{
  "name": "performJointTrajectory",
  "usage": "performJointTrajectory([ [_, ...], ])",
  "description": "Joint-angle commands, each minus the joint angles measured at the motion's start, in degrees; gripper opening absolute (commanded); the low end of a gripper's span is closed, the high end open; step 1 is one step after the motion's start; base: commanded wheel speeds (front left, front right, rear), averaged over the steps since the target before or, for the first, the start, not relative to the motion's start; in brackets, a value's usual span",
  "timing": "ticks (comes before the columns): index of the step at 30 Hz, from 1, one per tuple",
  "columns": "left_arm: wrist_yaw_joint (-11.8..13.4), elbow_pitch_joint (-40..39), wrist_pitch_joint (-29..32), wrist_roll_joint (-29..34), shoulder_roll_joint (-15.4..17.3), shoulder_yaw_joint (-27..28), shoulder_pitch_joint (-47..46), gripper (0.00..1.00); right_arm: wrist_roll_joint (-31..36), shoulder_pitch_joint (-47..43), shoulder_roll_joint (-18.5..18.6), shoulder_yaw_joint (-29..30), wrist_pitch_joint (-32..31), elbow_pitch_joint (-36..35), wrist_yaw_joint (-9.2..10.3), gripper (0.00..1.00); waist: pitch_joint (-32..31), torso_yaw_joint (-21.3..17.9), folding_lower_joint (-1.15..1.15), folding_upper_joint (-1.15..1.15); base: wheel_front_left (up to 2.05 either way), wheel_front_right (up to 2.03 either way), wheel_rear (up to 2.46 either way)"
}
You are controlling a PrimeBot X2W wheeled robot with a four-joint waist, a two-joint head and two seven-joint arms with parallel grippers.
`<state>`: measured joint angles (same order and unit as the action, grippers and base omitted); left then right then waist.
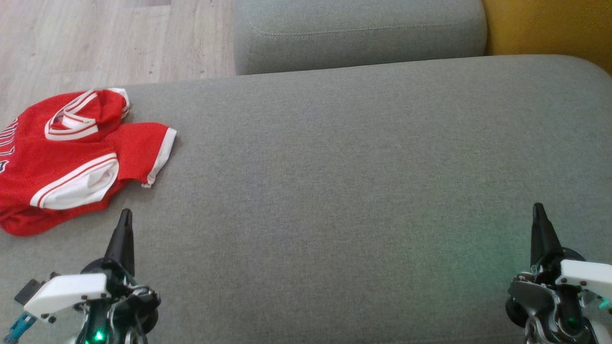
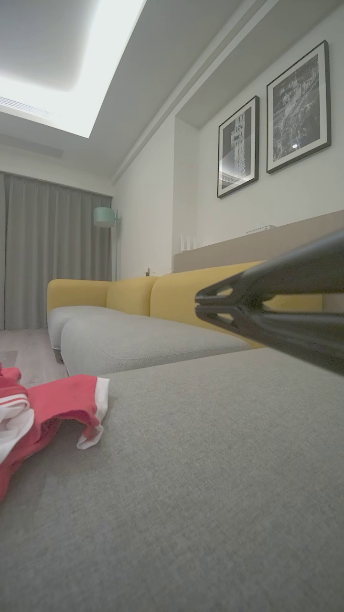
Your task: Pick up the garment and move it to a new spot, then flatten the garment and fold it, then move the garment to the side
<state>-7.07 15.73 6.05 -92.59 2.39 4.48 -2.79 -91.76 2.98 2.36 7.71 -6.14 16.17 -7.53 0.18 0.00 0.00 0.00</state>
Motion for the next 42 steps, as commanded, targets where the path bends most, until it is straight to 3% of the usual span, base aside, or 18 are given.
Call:
performJointTrajectory([
  [1, -0.4, -1.7, 0.4, 0.4, 0.5, 2.0, -3.4, 0.0, -0.4, 3.2, 0.5, -1.2, -0.3, -2.1, 0.04, 0.0, 0.0, 0.0, 0.0, 0.0, 0.0, 0.0, 0.0],
  [42, -0.4, -1.7, 0.4, 0.4, 0.5, 2.0, -3.4, 0.0, -0.4, 3.2, 0.5, -1.2, -0.3, -2.1, 0.04, 0.0, 0.0, 0.0, 0.0, 0.0, 0.0, 0.0, 0.0],
])
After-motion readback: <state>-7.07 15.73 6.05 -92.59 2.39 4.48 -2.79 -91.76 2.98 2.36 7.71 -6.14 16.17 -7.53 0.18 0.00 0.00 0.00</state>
